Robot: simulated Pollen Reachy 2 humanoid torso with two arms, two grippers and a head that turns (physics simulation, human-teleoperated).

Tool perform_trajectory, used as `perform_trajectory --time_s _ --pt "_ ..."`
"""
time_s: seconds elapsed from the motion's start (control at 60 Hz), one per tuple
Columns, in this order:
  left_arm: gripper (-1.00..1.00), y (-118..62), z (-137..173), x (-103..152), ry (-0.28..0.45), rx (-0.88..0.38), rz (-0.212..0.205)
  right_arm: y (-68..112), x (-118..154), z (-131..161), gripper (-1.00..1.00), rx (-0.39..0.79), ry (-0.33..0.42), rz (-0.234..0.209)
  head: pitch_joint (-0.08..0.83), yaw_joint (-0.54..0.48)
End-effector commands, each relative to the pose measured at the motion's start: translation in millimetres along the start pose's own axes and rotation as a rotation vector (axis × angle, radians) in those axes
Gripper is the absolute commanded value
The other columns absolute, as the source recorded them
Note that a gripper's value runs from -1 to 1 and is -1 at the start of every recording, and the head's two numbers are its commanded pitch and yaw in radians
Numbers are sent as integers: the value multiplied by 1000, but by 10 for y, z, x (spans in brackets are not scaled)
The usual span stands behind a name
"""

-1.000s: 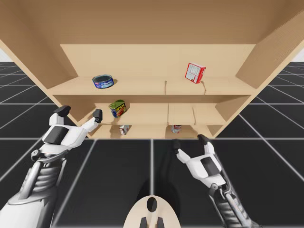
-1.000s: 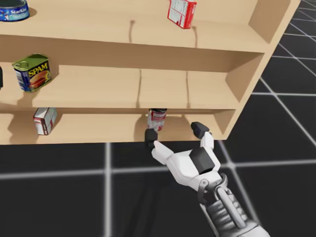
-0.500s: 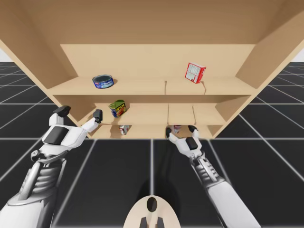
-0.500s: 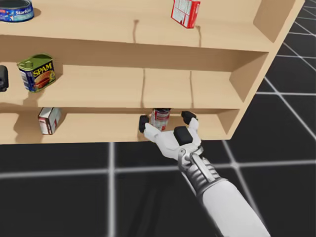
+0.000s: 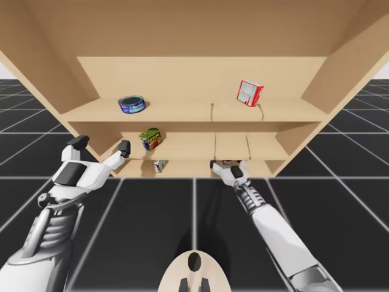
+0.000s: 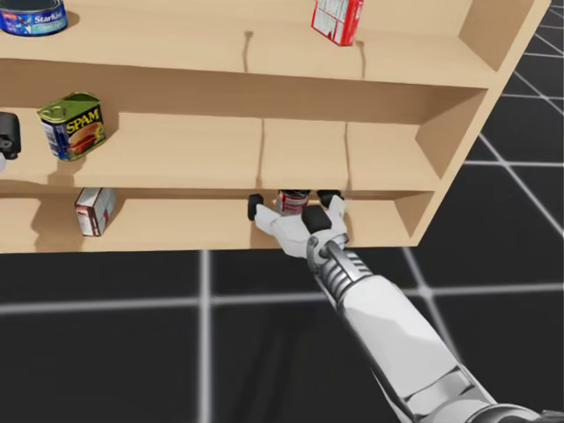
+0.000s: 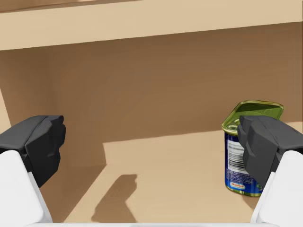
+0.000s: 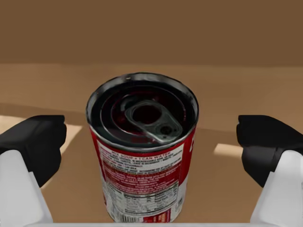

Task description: Retrieve the soup can from the shelves.

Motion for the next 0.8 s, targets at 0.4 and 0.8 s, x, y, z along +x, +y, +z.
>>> perform_trajectory --time_s 0.4,0.8 --pt "-1000 -6 17 13 -1 -3 2 466 -245 3 1000 91 91 -146 611 -188" --pt "-1000 -11 20 12 -1 -2 2 460 177 303 1000 67 -131 -93 608 -192"
